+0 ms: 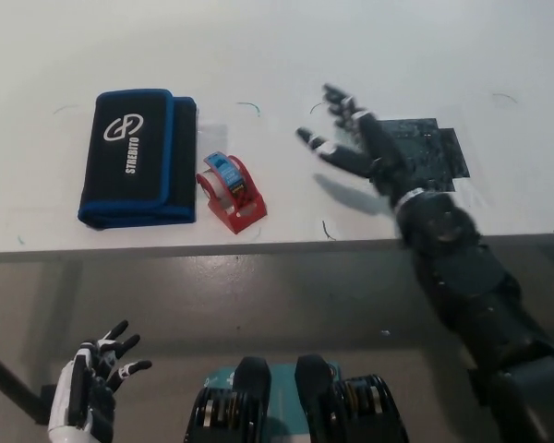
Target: Use the right hand to move the tape on the right hand side to the notebook on the left hand side
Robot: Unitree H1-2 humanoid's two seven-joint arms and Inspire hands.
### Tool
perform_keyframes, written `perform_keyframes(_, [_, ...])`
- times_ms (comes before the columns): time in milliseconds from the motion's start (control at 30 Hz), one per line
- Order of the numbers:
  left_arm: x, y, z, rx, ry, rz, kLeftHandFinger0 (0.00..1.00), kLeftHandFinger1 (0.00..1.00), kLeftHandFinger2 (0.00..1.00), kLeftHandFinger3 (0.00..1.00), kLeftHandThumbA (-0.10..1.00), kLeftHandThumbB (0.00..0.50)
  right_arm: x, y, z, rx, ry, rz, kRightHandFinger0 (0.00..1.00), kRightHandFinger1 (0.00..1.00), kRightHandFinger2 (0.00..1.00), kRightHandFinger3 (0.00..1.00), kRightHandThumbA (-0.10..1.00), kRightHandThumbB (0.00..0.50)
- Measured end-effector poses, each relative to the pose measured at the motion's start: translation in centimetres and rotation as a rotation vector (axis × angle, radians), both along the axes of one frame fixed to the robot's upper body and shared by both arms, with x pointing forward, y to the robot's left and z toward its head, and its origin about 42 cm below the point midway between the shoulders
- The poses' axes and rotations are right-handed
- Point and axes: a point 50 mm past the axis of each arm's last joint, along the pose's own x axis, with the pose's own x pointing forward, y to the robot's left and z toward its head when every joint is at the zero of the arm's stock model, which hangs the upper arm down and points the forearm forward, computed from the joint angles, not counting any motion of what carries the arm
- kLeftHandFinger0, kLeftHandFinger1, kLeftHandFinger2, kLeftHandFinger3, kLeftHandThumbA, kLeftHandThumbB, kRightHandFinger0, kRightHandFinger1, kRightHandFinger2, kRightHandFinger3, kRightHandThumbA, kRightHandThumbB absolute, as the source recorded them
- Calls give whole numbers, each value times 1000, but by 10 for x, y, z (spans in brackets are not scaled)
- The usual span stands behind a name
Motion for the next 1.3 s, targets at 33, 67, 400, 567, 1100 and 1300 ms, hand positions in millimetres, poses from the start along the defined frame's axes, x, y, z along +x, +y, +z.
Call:
perform_keyframes(33, [0,0,0,0,1,1,522,762,824,1000,807,55,-2,-3,2,3,-18,-2,1000,1000,1000,1000,788,380])
perform_keyframes(67, [0,1,0,0,2,2,524,760,821,1000,807,66,-5,-6,2,5,-31,-4,1000,1000,1000,1000,754,383])
perform_keyframes(400, [-1,3,0,1,4,7,517,713,744,1000,830,55,-66,-46,-24,13,-97,-43,1000,1000,1000,1000,749,335])
perform_keyframes(567, [-1,4,0,3,3,8,504,709,748,1000,790,100,-101,-67,-41,-1,-85,-65,1000,1000,1000,1000,806,304])
perform_keyframes(1100, [22,13,17,26,-53,4,522,684,757,1000,785,109,-240,-136,-82,-83,34,-132,1000,1000,1000,1000,822,309])
perform_keyframes(1300, [26,12,19,25,-62,2,482,666,714,1000,748,132,-258,-142,-98,-82,99,-155,1000,1000,1000,1000,840,283])
